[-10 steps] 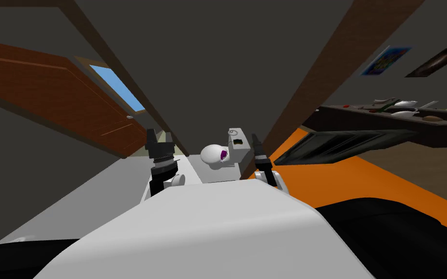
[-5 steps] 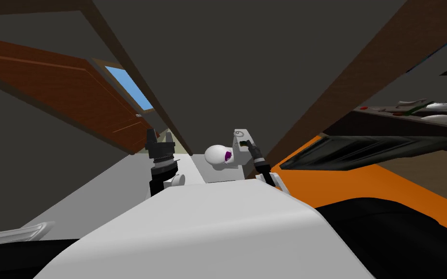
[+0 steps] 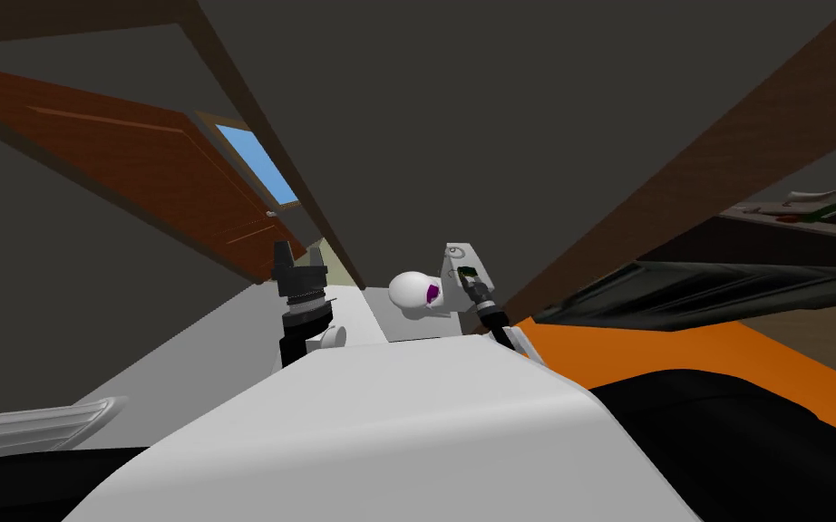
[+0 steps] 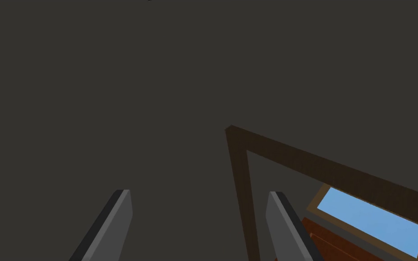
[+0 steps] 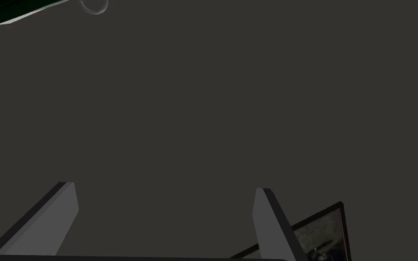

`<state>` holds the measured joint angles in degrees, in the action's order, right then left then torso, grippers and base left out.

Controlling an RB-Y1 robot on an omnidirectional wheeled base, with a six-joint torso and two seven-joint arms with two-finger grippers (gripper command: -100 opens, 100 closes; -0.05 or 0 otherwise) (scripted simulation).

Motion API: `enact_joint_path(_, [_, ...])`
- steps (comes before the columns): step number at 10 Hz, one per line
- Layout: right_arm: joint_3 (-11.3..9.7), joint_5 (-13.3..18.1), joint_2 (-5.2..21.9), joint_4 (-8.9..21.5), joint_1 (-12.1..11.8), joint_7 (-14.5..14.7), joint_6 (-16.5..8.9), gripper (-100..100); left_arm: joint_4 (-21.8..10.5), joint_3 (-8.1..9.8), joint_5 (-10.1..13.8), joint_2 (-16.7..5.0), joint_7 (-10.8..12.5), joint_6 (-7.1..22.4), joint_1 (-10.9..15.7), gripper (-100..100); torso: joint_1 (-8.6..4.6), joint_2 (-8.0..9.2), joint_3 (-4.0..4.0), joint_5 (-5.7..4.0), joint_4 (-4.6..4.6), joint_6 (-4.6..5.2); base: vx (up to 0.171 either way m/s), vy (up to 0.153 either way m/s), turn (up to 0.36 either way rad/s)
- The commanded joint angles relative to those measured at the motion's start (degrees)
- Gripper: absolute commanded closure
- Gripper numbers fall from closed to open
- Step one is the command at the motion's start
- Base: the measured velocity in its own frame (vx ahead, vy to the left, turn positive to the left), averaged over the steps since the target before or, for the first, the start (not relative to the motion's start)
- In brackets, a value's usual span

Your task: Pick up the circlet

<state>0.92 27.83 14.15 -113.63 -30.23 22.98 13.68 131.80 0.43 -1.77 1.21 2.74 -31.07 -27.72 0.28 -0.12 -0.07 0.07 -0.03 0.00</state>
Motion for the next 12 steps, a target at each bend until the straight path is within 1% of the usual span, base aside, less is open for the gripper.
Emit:
enact_joint_path(1, [0.35, 2.16, 0.87, 1.81, 0.82, 1.38, -0.58, -100, 0.0, 0.0, 0.0, 0.0, 0.0, 0.0, 0.0, 0, 0.0, 0.0, 0.0, 0.0, 0.0, 0.0, 0.039, 0.06, 0.028])
enact_joint_path(2, [0.69, 4.2, 2.16, 3.44, 0.72, 3.34, -1.3, -100, 0.0, 0.0, 0.0, 0.0, 0.0, 0.0, 0.0, 0, -0.04, 0.01, 0.0, 0.0, 0.0, 0.01, 0.039, 0.061, 0.06])
enact_joint_path(3, [0.69, 4.74, 2.16, 3.44, 0.72, 3.34, -1.3, -100, 0.0, 0.0, 0.0, 0.0, 0.0, 0.0, 0.0, 0, -0.06, 0.01, 0.0, -0.01, 0.0, 0.0, 0.035, 0.041, 0.021])
enact_joint_path(5, [1.52, 8.75, 4.92, 6.8, 0.54, 7.14, -2.62, -100, 0.0, 0.0, 0.0, 0.0, 0.0, 0.0, 0.0, 0, -0.13, -0.01, 0.0, -0.03, 0.0, 0.0, 0.056, 0.051, 0.064])
enact_joint_path(6, [1.52, 10.01, 4.92, 6.8, 0.54, 7.32, -2.62, -100, 0.0, 0.0, 0.0, 0.0, 0.0, 0.0, 0.0, 0, -0.08, -0.08, -0.05, -0.02, -0.02, 0.0, 0.045, 0.044, 0.021])
enact_joint_path(7, [1.98, 11.95, 6.37, 8.5, 0.46, 9.3, -3.2, -100, 0.0, 0.01, 0.0, 0.0, 0.0, 0.0, 0.0, 0, -0.11, -0.02, -0.02, -0.02, -0.01, 0.02, 0.038, 0.038, 0.031])
enact_joint_path(8, [1.98, 12.66, 6.37, 8.5, 0.46, 9.3, -3.2, -100, 0.0, 0.0, 0.0, 0.0, 0.0, 0.0, 0.0, 0, -0.14, 0.01, 0.0, -0.02, 0.0, 0.01, 0.034, 0.031, 0.023])
enact_joint_path(9, [2.46, 14.82, 7.87, 10.21, 0.41, 11.29, -3.72, -100, 0.0, 0.01, 0.0, 0.0, 0.0, 0.0, 0.0, 0, -0.15, 0.04, 0.02, -0.03, 0.01, 0.02, 0.046, 0.049, 0.042])
enact_joint_path(10, [2.46, 15.31, 7.87, 10.21, 0.41, 11.29, -3.72, -100, 0.0, 0.0, 0.0, 0.0, 0.0, 0.0, 0.0, 0, -0.11, 0.0, 0.0, -0.02, 0.0, 0.01, 0.036, 0.04, 0.017])
enact_joint_path(12, [3.44, 19.31, 10.98, 13.59, 0.36, 14.97, -4.54, -100, 0.0, 0.01, 0.0, 0.0, 0.0, 0.0, 0.0, 0, -0.14, 0.01, 0.01, -0.02, 0.0, 0.01, 0.055, 0.051, 0.047])
